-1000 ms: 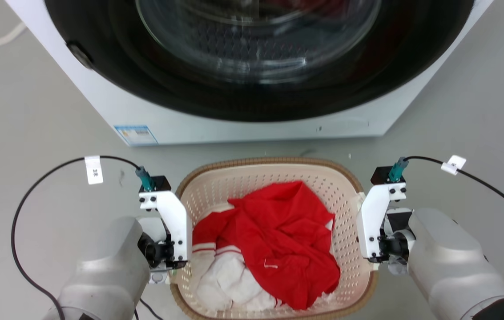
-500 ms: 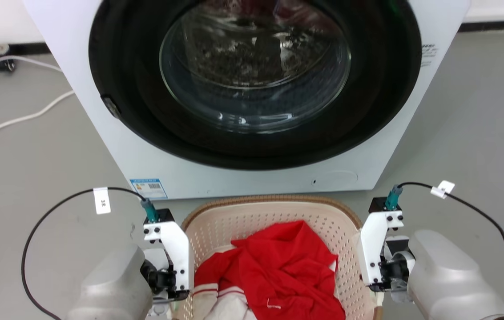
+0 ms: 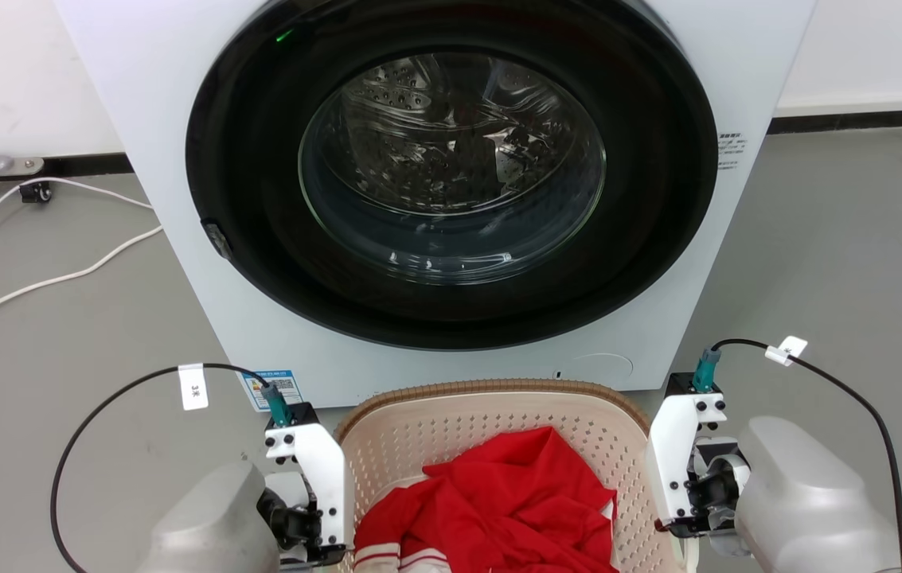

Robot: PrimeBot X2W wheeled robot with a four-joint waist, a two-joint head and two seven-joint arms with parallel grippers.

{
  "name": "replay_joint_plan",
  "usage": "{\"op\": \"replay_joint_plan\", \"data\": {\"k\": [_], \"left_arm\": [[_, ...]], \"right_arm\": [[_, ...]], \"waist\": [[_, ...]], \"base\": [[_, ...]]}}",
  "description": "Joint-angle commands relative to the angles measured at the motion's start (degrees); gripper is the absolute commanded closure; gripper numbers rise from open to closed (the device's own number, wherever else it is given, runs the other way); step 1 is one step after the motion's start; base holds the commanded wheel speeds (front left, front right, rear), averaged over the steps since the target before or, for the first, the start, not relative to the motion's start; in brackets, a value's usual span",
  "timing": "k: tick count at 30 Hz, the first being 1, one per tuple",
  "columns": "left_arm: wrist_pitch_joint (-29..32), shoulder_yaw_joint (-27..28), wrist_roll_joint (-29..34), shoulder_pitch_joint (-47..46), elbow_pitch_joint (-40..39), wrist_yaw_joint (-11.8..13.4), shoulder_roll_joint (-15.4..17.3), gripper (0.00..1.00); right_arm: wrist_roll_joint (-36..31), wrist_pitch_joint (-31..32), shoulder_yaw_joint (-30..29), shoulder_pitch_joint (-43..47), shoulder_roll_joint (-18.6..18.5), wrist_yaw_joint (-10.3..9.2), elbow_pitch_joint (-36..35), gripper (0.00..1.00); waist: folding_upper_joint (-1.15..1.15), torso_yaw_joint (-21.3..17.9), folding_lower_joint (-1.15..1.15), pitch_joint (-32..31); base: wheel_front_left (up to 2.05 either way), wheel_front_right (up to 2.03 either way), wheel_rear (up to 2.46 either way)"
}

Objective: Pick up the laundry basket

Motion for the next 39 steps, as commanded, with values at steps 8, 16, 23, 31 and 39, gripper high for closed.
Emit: {"op": "replay_joint_plan", "data": {"k": [8, 16, 23, 31, 39], "left_arm": [[-0.2, -0.4, -1.2, 1.4, -0.2, -0.8, -0.9, 1.0], [-1.4, -0.9, -1.5, 1.2, -0.2, -0.8, -0.9, 1.0], [-2.3, -1.2, -1.9, 1.2, 0.0, -0.8, -0.8, 1.0], [-3.1, -1.6, -2.3, 1.2, 0.0, -0.8, -0.8, 1.0], [-3.7, -2.1, -2.7, 1.1, 0.4, -0.8, -0.6, 1.0]], "right_arm": [[-1.5, 0.6, -0.7, 0.2, 0.2, -0.02, -0.1, 1.0], [-2.3, 0.8, -1.2, -0.2, 0.5, -0.02, -0.1, 1.0], [-2.8, 0.7, -1.8, -0.1, 0.7, -0.02, -0.1, 1.0], [-3.4, 1.0, -2.4, -0.1, 1.0, -0.02, -0.1, 1.0], [-3.7, 0.7, -3.0, 0.0, 1.2, -0.02, -0.1, 1.0]], "waist": [[0.0, 0.5, 0.01, -1.1], [0.0, 0.5, 0.01, -0.7], [0.0, 0.3, 0.01, -0.3], [0.0, 0.3, 0.01, -0.2], [0.0, 0.3, 0.01, -0.3]], "base": [[0.0, 0.0, 0.0], [0.0, 0.0, 0.0], [0.0, 0.0, 0.0], [0.0, 0.0, 0.0], [0.0, 0.0, 0.0]]}}
